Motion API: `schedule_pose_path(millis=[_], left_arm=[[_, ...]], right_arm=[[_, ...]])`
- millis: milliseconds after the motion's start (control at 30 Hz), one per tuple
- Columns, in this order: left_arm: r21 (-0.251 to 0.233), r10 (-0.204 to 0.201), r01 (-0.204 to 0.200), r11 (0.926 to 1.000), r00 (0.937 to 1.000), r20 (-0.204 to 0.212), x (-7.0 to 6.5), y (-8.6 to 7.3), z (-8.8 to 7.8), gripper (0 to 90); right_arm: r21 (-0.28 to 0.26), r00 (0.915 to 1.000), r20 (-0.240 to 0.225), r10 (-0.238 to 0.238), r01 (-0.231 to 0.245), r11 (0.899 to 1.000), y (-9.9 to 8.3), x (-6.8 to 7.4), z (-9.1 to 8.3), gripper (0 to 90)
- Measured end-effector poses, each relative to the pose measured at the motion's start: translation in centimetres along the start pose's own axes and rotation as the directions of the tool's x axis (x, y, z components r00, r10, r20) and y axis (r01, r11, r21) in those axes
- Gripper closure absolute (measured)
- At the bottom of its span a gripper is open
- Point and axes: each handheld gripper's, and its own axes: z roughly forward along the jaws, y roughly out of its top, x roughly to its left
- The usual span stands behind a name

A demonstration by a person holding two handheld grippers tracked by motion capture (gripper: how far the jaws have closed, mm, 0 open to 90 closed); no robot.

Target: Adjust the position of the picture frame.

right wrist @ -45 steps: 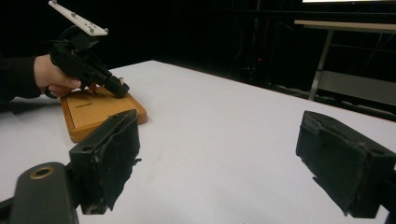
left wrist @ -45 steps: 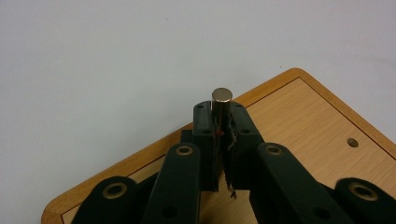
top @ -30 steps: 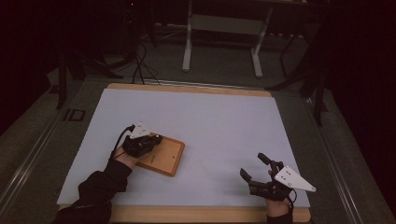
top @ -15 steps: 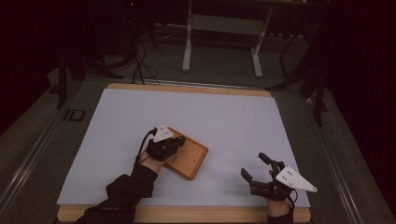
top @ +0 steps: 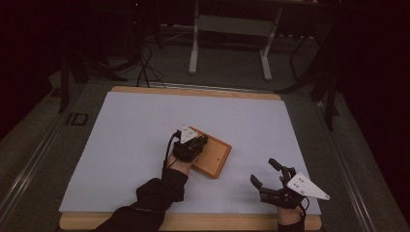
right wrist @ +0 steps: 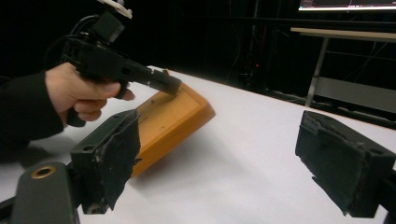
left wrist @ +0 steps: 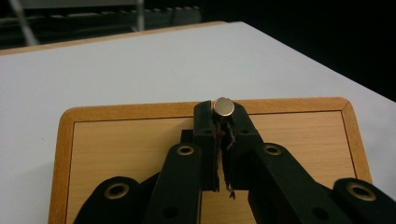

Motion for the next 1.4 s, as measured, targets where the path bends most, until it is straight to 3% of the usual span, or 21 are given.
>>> schedule_pose_path(millis=[133, 333, 467, 633, 733, 833, 1033, 1167, 1400], left_arm=[[-0.031, -0.016, 0.014, 0.9994, 0.9984, -0.055, -0.1, -0.3, 0.6, 85.6], [-0.020, -0.027, 0.024, 0.9995, 0.9921, -0.123, 0.6, -0.7, 1.5, 85.6], [-0.010, -0.052, 0.051, 0.9986, 0.9814, -0.185, 1.4, -0.7, 2.2, 85.5], [-0.022, -0.143, 0.142, 0.9897, 0.9662, -0.214, 2.1, -0.4, 2.9, 85.5], [-0.036, -0.145, 0.141, 0.9894, 0.9580, -0.247, 2.0, -0.4, 3.2, 85.4], [-0.048, -0.165, 0.158, 0.9862, 0.9536, -0.252, 1.8, -0.6, 3.2, 85.4], [-0.011, -0.139, 0.140, 0.9901, 0.9622, -0.234, -0.1, -1.0, 3.4, 85.5], [0.046, -0.078, 0.090, 0.9949, 0.9726, -0.219, -0.7, -1.7, 4.1, 85.4], [0.093, -0.046, 0.067, 0.9934, 0.9760, -0.213, -0.7, -2.1, 4.9, 85.4]], right_arm=[[0.000, 1.0000, -0.002, 0.000, 0.000, 1.000, 0.0, -0.1, 0.0, 13.8], [-0.001, 1.0000, -0.003, -0.002, 0.002, 1.000, 0.0, -0.1, -0.1, 13.7], [0.000, 1.0000, -0.002, -0.002, 0.002, 1.000, 0.0, -0.1, -0.1, 13.7], [0.004, 1.0000, -0.001, -0.004, 0.004, 1.000, 0.0, -0.1, 0.0, 13.7], [0.004, 1.0000, -0.003, -0.007, 0.007, 1.000, 0.0, 0.0, 0.0, 13.7], [0.004, 1.0000, -0.003, -0.006, 0.006, 1.000, 0.0, 0.0, -0.1, 13.7], [0.003, 0.9999, -0.007, -0.007, 0.007, 1.000, 0.0, 0.0, 0.0, 13.8], [0.002, 0.9998, -0.006, -0.017, 0.017, 1.000, 0.1, 0.1, -0.1, 13.8], [0.001, 1.0000, -0.006, -0.008, 0.008, 1.000, 0.0, 0.0, -0.1, 13.9]])
